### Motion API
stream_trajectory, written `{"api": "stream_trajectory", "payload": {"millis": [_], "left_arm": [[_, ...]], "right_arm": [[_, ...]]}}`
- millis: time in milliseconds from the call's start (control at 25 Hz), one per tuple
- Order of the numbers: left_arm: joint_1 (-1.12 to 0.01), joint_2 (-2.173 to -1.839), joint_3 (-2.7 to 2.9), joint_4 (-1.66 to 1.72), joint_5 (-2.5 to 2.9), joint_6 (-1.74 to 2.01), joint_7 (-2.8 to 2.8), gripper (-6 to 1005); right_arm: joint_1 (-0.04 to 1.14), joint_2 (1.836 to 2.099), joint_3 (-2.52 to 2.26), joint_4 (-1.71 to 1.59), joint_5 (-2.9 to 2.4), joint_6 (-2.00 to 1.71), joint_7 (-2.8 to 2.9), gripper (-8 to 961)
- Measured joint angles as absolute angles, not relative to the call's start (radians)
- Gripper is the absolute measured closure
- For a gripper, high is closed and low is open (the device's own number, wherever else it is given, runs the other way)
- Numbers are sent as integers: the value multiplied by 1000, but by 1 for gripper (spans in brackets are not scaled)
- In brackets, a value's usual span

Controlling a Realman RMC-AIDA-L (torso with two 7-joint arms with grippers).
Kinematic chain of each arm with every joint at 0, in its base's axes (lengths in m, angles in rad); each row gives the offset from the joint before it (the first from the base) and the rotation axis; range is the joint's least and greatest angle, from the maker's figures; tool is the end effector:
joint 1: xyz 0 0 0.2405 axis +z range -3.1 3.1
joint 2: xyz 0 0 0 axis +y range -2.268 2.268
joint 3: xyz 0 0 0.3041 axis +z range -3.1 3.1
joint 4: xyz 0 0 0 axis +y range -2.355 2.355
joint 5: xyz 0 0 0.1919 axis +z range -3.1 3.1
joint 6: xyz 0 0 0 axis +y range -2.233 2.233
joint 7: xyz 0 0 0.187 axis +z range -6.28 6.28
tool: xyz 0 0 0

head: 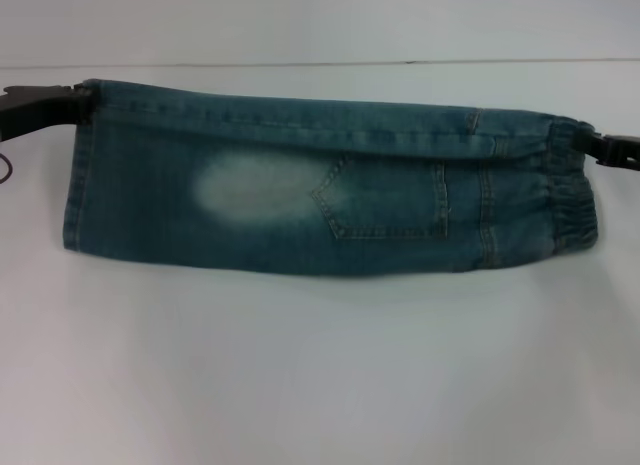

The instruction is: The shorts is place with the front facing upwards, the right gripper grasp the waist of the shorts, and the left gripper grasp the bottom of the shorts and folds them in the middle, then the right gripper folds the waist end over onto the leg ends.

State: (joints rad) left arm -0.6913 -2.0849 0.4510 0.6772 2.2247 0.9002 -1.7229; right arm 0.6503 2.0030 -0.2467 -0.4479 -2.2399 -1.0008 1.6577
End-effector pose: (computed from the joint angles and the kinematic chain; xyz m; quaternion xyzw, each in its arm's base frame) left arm -0.3244 0.4742 -0.0018 -0.8043 -0.3956 -0.1615 0.4129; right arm 0.3653 0.4403 -0.0084 -0.7737 0.4777 0.2035 0.3630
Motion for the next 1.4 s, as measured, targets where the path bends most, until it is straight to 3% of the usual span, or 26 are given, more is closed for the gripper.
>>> {"api": "stream_trajectory", "payload": {"millis": [520, 920, 1040, 1240, 1400], "left_arm": [[-718, -2117, 506, 631, 2134, 730, -1596, 956], [-705, -2115, 504, 566, 1954, 651, -1464, 954], [-694, -2123, 505, 567, 1944, 622, -1463, 953], [-668, -2125, 505, 570, 1898, 629, -1452, 803], [-633, -2125, 503, 581, 1857, 725, -1442, 499]], "right_arm": [[688, 2022, -252, -399, -2169, -901, 1530, 784], [688, 2035, -251, -399, -2157, -875, 1527, 762], [681, 2035, -249, -399, -2145, -884, 1528, 646], [666, 2029, -254, -406, -2130, -926, 1539, 442], [648, 2006, -259, -447, -2134, -1039, 1617, 286]]}}
